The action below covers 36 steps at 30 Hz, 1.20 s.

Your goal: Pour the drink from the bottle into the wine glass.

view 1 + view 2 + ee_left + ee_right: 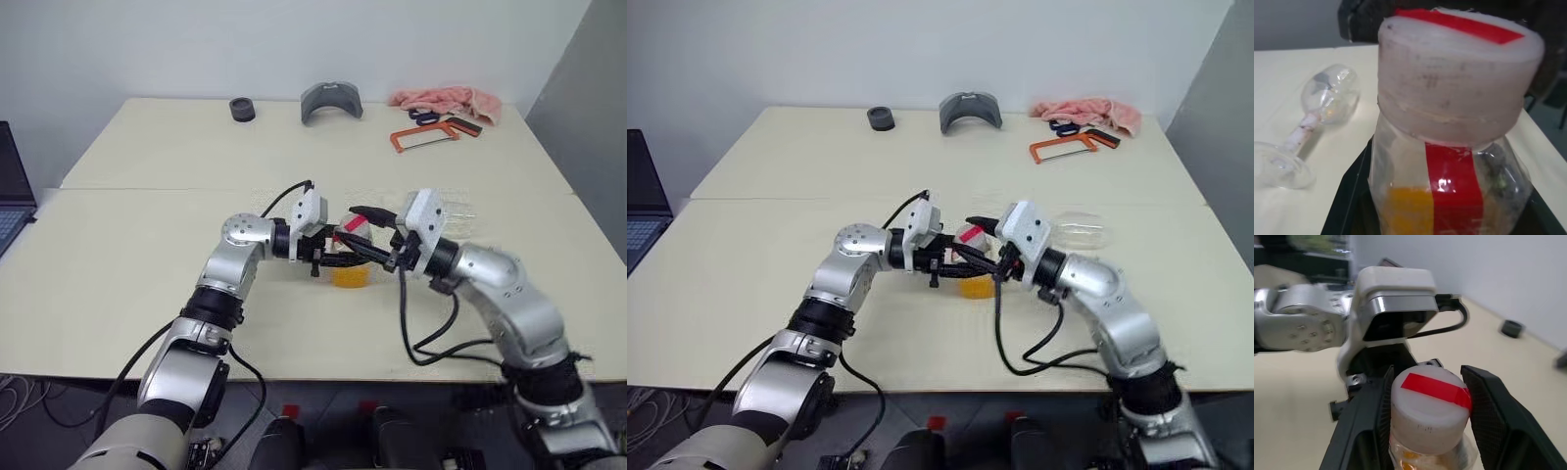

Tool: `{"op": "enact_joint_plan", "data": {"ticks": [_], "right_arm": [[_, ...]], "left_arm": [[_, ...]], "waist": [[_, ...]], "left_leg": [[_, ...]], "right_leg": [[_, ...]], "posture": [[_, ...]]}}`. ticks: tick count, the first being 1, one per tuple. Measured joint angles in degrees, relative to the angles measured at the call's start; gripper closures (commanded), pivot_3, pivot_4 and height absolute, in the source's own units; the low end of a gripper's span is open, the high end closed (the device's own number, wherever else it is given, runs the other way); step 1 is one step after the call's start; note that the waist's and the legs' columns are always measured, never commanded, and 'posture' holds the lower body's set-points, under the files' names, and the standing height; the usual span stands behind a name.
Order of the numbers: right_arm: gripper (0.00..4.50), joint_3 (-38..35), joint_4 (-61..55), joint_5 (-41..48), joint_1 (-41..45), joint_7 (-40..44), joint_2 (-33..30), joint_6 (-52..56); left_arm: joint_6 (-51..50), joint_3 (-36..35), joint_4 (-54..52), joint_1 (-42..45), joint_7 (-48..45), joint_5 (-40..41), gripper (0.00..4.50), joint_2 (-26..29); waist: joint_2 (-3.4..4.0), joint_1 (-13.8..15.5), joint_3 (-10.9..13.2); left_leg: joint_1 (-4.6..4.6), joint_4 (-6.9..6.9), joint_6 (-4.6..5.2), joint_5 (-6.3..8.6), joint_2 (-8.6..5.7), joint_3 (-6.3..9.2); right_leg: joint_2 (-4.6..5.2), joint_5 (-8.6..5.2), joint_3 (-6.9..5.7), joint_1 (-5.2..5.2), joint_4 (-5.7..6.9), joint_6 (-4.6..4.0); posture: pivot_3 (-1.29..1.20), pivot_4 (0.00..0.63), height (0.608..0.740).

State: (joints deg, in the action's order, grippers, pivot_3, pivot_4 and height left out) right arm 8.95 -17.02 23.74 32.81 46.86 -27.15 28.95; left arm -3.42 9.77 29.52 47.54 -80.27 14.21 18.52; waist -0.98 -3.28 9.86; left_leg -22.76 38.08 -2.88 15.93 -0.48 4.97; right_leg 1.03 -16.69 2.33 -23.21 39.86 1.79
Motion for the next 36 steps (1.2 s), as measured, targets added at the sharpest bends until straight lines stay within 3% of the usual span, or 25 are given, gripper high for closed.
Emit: {"op": "enact_joint_plan", "data": {"ticks": [3, 4, 10, 16, 24, 36], "right_arm": [[2.65, -2.3, 4.0, 4.7, 3.6, 3.5, -0.5, 4.2], [1.91, -2.9, 4.3, 5.4, 3.7, 3.5, -0.3, 4.8], [0.0, -6.9, -3.1, 7.2, -2.4, -2.0, 0.1, 6.8], [0.0, -5.8, -15.5, 2.8, -7.5, -11.8, 1.5, 6.5], [0.0, 2.0, -15.3, -5.8, -7.7, -17.7, 4.9, 3.9], [0.0, -0.5, -13.4, -6.6, -10.1, -20.2, 5.4, 4.1]], "left_arm": [[-0.9, -0.1, 0.5, 1.5, -0.5, 0.1, 2.75, -0.2], [-1.1, -0.1, 0.5, 1.7, -0.4, 0.2, 2.76, -0.4], [-2.3, -0.2, -1.4, -0.2, 0.7, 0.4, 2.77, -0.5], [-3.0, -0.3, -3.3, -1.9, 1.7, 0.6, 2.77, 0.1], [-3.5, -0.3, -3.7, -1.9, 2.1, 0.6, 2.77, 0.0], [-1.2, -0.3, -2.9, -1.8, 2.2, 0.4, 2.77, -0.4]], "waist": [[0.0, 0.0, 0.0], [0.0, 0.0, 0.0], [0.0, 0.2, 0.0], [0.0, 0.1, 0.0], [0.0, 0.1, 0.0], [0.0, 0.1, 0.0]], "left_leg": [[-0.03, 0.0, 0.0, 0.0, 0.06, 0.04], [-0.04, -0.02, 0.0, 0.0, 0.06, 0.04], [-0.12, 0.0, -0.01, 0.0, 0.08, 0.33], [-0.07, 0.01, -0.01, 0.0, 0.06, 0.38], [-0.08, 0.02, -0.02, -0.02, 0.05, 0.4], [-0.07, 0.01, -0.01, -0.02, 0.05, 0.38]], "right_leg": [[0.03, 0.0, -0.02, 0.0, 0.02, -0.01], [0.08, 0.0, -0.01, -0.02, 0.0, -0.01], [0.27, 0.0, 0.04, -0.05, 0.0, 0.0], [0.18, -0.01, 0.03, -0.05, 0.04, 0.0], [0.15, -0.01, 0.01, -0.04, 0.05, 0.0], [0.15, -0.01, 0.02, -0.04, 0.05, 0.0]], "posture": [[0.0, 0.15, 0.74], [0.0, 0.15, 0.74], [0.0, 0.15, 0.74], [0.0, 0.15, 0.74], [0.0, 0.15, 0.74], [0.0, 0.15, 0.74]]}}
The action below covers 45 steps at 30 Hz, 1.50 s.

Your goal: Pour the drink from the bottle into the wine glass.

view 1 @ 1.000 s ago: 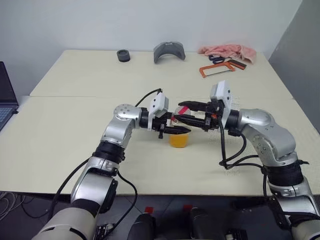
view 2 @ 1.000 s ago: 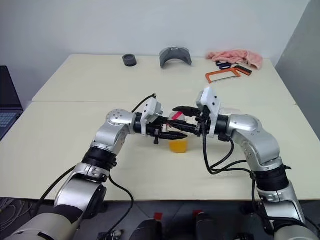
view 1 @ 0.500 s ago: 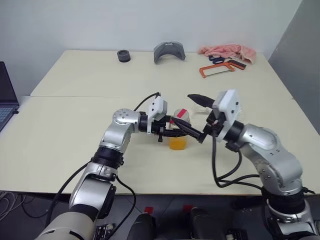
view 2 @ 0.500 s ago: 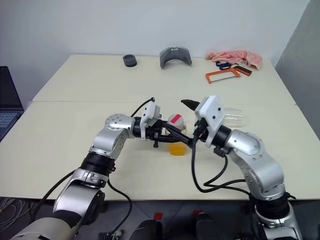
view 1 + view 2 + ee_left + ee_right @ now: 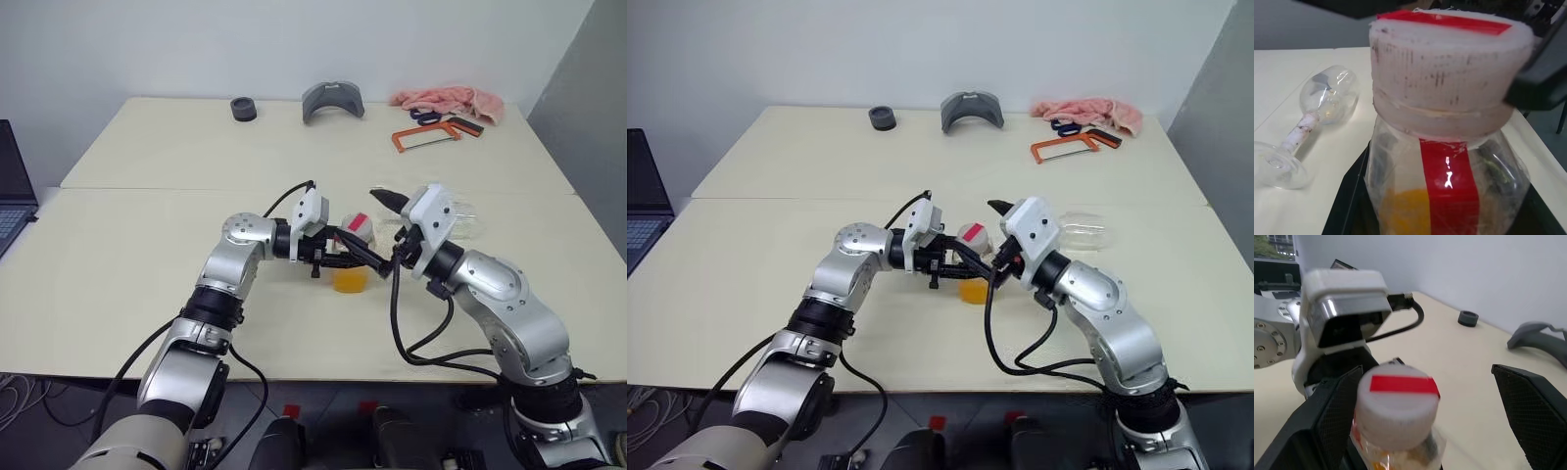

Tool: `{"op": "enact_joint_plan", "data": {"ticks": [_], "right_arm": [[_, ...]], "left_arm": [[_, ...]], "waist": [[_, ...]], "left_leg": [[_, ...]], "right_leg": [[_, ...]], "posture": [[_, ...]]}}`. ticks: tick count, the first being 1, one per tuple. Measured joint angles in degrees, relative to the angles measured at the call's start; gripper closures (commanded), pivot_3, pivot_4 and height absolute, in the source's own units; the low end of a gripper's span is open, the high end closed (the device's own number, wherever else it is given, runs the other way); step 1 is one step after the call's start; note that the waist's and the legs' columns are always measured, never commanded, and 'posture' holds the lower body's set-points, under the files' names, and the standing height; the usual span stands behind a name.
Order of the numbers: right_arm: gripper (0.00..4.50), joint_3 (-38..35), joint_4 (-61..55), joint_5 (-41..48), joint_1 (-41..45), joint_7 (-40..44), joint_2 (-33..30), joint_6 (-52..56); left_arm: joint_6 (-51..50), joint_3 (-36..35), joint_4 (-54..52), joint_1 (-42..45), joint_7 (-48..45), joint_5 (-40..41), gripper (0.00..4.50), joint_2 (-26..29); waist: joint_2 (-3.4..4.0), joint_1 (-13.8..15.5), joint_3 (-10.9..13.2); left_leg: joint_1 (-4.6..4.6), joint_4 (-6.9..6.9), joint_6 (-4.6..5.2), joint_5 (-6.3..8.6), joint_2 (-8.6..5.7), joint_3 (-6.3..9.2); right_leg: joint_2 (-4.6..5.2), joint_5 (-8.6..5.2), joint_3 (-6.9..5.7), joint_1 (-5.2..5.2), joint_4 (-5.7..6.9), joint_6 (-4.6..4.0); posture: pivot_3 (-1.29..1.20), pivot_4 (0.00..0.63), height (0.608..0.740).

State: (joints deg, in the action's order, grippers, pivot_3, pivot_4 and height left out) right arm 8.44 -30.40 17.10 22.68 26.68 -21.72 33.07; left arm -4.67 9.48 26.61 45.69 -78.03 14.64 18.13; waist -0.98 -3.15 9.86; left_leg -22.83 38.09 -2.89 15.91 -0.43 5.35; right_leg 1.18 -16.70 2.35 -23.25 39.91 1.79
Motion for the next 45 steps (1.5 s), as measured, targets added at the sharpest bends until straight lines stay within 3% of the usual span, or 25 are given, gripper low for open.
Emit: {"op": "enact_joint_plan", "data": {"ticks": [20, 29, 35, 45], "right_arm": [[0.0, -7.0, -8.8, 11.4, -4.3, 4.5, -7.1, 7.6], [0.0, 2.1, -3.8, 3.5, 3.2, 0.4, -2.6, 4.4], [0.0, 2.3, -0.3, -0.5, 3.3, -0.4, -2.4, 2.0], [0.0, 1.0, -1.1, 0.1, 1.8, -0.1, -2.5, 2.1]], "left_arm": [[1.3, 0.0, 0.0, -0.4, 0.5, -0.1, 2.77, 0.7], [1.4, 0.0, 0.5, -0.4, 0.4, 0.0, 2.77, 0.7], [1.4, 0.0, 0.5, -0.4, 0.4, 0.0, 2.77, 0.7], [1.4, 0.0, 0.5, -0.4, 0.4, 0.0, 2.77, 0.6]], "waist": [[0.0, 0.0, 0.0], [0.0, -0.1, 0.0], [0.0, 0.0, 0.0], [0.0, 0.0, 0.0]], "left_leg": [[0.0, 0.0, 0.02, 0.01, 0.0, -0.01], [0.0, 0.01, 0.0, 0.0, -0.01, 0.0], [0.0, 0.01, 0.0, 0.0, -0.01, 0.01], [0.0, 0.01, 0.01, 0.0, 0.0, 0.0]], "right_leg": [[-0.02, 0.0, 0.0, 0.01, 0.0, 0.0], [0.0, 0.0, 0.0, 0.01, 0.0, 0.0], [0.01, 0.0, 0.0, 0.01, -0.01, 0.0], [0.01, 0.0, 0.0, 0.01, 0.0, 0.0]], "posture": [[0.0, 0.15, 0.74], [0.0, 0.15, 0.74], [0.0, 0.15, 0.74], [0.0, 0.15, 0.74]]}}
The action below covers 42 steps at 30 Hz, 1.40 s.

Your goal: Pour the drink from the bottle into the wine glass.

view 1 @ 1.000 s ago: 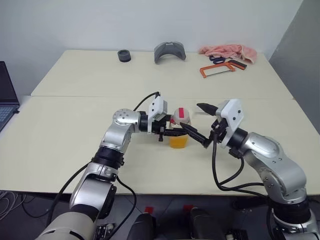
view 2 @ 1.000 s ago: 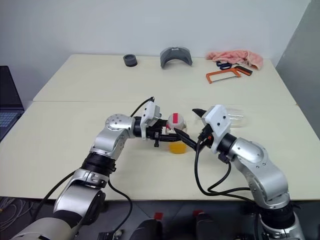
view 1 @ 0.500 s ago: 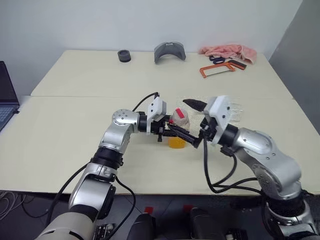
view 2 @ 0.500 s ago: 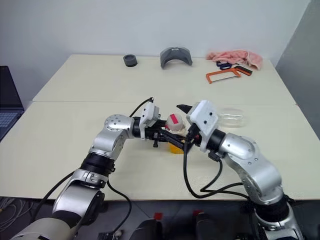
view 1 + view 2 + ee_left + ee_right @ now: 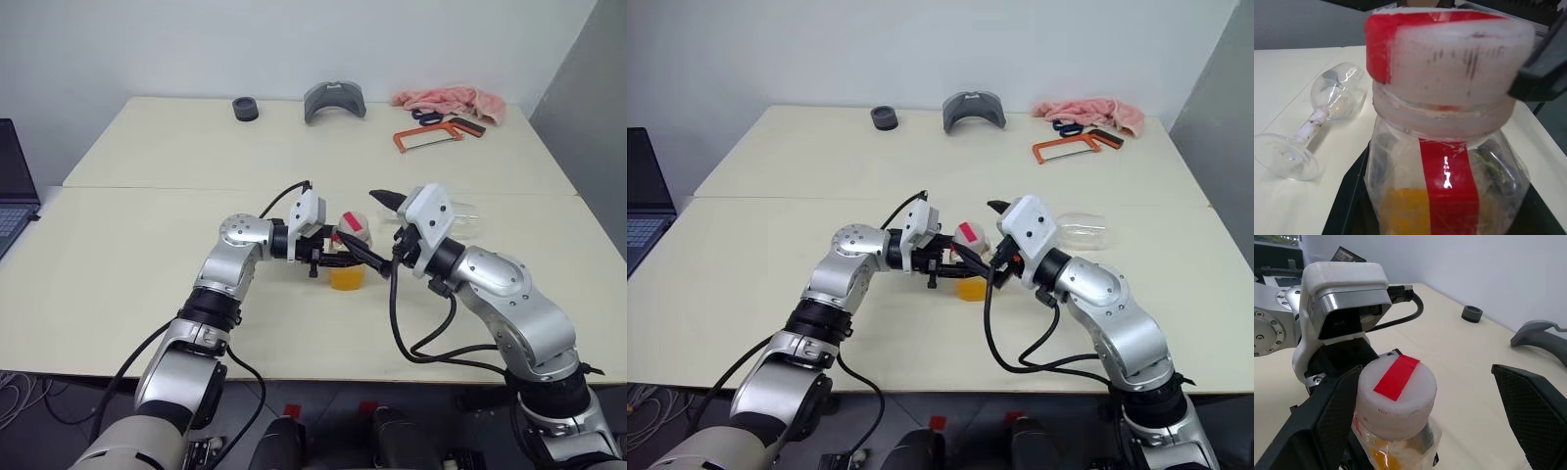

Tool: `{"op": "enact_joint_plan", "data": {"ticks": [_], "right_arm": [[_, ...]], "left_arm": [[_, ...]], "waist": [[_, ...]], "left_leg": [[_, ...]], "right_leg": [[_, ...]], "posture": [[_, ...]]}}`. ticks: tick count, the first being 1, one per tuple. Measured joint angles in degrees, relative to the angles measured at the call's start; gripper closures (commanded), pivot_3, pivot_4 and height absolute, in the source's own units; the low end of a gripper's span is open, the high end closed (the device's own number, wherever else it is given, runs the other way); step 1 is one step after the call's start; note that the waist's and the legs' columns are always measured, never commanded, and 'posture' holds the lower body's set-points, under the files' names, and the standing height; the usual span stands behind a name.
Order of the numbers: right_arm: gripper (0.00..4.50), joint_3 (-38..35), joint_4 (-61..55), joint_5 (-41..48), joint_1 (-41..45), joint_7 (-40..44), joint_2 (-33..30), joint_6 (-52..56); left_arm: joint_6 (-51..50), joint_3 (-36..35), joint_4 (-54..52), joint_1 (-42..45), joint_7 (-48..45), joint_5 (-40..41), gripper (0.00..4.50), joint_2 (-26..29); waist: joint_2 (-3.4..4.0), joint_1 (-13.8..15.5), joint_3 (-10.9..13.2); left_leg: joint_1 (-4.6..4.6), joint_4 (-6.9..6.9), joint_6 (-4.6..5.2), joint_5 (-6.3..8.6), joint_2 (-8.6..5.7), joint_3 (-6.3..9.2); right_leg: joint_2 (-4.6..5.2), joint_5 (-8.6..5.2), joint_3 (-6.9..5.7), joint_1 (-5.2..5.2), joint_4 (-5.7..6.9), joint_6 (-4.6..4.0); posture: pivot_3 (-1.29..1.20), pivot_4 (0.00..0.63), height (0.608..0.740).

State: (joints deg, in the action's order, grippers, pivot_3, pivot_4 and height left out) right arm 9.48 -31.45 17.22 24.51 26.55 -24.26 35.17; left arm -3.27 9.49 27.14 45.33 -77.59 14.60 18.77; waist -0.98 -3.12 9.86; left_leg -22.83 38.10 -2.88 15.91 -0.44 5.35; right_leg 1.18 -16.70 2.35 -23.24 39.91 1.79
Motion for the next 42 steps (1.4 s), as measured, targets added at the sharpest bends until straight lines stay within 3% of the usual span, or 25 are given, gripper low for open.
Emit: {"op": "enact_joint_plan", "data": {"ticks": [42], "right_arm": [[0.0, -3.7, -2.5, 5.4, -2.2, 1.1, -2.4, 3.6]], "left_arm": [[0.0, 0.0, 0.0, 0.0, -0.1, 0.0, 2.77, 0.0]], "waist": [[0.0, 0.0, 0.0]], "left_leg": [[0.0, 0.0, 0.01, 0.0, 0.0, -0.01]], "right_leg": [[-0.01, 0.0, 0.0, 0.0, 0.0, 0.0]], "posture": [[0.0, 0.15, 0.74]]}}
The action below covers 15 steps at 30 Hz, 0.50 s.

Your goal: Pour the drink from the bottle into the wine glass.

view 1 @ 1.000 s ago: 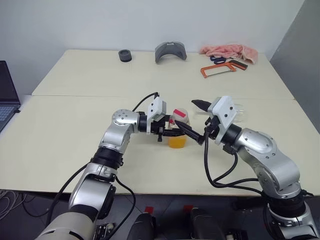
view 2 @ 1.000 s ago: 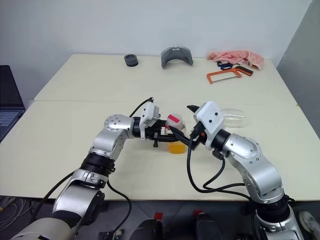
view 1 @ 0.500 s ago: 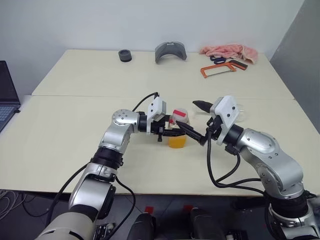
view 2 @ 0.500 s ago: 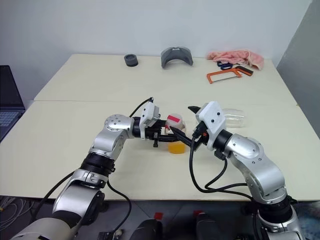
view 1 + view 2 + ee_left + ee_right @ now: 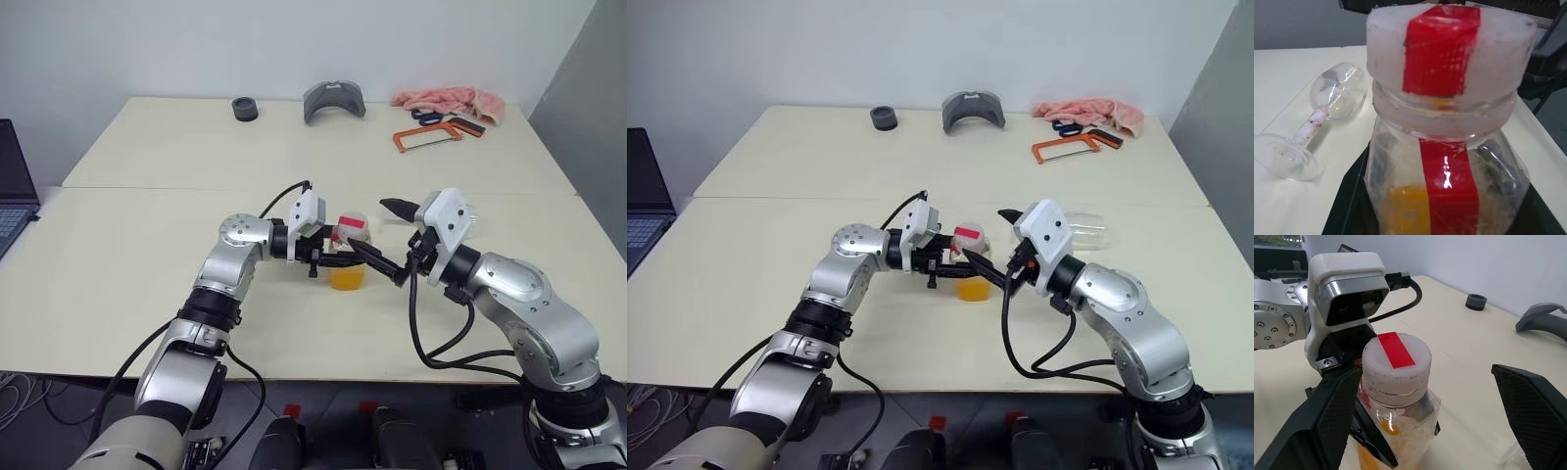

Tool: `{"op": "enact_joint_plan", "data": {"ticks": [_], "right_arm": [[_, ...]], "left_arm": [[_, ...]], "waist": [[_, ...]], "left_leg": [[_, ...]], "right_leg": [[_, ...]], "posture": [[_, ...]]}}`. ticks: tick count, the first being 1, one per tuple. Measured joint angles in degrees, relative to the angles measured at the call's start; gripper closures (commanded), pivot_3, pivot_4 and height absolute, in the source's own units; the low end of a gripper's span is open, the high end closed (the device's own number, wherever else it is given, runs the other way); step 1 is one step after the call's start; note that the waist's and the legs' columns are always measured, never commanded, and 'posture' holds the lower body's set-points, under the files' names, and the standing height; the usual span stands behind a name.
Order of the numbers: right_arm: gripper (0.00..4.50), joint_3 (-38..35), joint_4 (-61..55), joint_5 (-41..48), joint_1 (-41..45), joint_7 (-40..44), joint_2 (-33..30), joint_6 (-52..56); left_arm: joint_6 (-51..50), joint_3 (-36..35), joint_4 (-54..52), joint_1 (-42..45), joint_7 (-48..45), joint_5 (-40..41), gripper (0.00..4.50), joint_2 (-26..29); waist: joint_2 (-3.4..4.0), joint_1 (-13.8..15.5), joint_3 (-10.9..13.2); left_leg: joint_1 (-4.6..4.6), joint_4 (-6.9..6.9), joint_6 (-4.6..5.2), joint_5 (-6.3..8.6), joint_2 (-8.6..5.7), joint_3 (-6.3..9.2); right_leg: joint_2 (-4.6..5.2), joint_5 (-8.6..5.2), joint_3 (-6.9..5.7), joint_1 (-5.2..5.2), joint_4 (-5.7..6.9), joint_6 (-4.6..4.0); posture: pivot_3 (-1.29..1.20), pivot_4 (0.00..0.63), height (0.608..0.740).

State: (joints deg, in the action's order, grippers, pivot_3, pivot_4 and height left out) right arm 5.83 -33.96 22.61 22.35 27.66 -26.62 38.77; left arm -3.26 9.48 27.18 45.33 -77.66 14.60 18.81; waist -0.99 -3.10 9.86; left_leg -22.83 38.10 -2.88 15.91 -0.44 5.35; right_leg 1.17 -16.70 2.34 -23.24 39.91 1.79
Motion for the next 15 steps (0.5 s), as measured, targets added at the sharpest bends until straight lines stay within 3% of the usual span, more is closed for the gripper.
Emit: {"op": "enact_joint_plan", "data": {"ticks": [15], "right_arm": [[0.0, -0.4, -0.1, 1.2, -0.6, 0.0, -1.4, 0.0]], "left_arm": [[0.1, 0.0, 0.1, 0.0, -0.3, 0.0, 2.77, 0.1]], "waist": [[0.0, 0.0, 0.0]], "left_leg": [[0.0, 0.0, 0.0, 0.0, 0.0, 0.0]], "right_leg": [[0.0, 0.0, 0.0, 0.0, 0.0, 0.0]], "posture": [[0.0, 0.15, 0.74]]}}
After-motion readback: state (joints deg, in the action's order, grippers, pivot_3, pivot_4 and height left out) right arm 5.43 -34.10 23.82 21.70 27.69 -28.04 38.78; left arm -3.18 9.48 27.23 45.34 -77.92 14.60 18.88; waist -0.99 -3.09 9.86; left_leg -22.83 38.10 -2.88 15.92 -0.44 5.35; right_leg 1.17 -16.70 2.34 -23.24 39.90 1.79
